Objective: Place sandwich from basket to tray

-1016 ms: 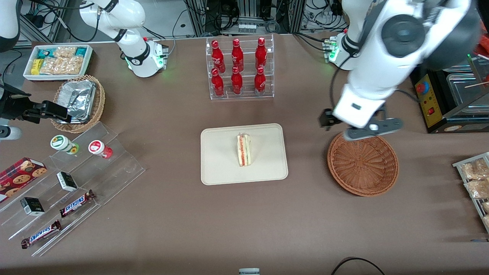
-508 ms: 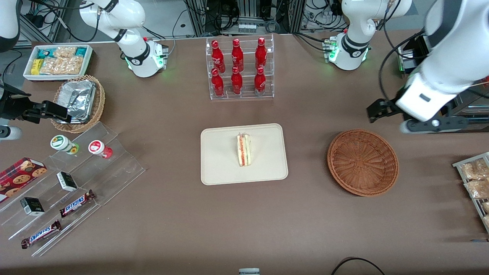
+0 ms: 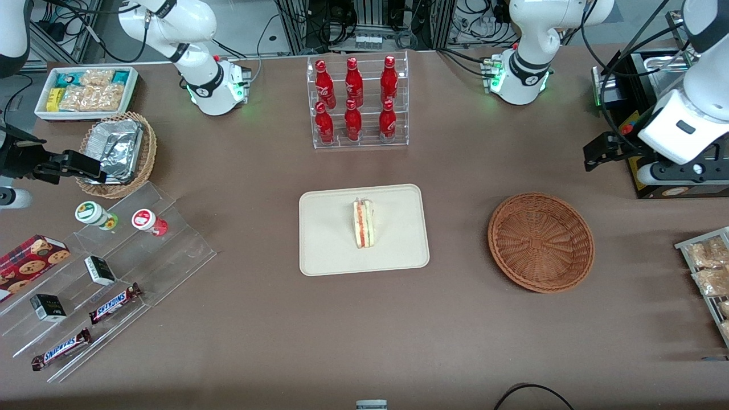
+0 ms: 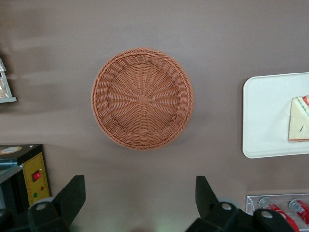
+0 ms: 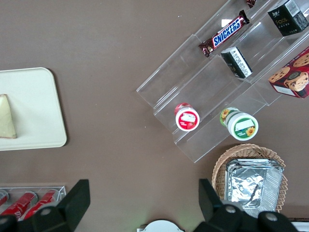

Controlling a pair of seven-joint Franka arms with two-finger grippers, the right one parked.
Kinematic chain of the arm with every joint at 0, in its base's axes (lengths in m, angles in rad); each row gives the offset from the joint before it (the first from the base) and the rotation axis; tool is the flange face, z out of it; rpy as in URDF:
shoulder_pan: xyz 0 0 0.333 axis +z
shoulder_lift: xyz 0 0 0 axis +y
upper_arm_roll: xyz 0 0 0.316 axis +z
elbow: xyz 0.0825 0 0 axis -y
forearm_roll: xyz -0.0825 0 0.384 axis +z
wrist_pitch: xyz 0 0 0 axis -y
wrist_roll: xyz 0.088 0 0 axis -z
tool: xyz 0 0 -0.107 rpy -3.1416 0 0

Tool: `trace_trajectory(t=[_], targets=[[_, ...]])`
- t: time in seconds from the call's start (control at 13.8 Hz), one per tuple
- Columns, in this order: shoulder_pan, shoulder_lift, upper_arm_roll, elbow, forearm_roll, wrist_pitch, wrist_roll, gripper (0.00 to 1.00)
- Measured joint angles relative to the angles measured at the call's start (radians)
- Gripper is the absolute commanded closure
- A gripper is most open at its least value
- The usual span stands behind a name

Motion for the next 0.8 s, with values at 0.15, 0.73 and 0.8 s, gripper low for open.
trace_trajectory(t=[0.15, 0.73, 0.8], targets=[[0.000, -0.001, 0.013, 0.000, 0.000, 0.000, 0.026, 0.00], [0.000, -0.007, 0.038, 0.001, 0.002, -0.003, 0.033, 0.00], [0.000, -0.007, 0.044, 0.005, 0.002, -0.012, 0.034, 0.00]])
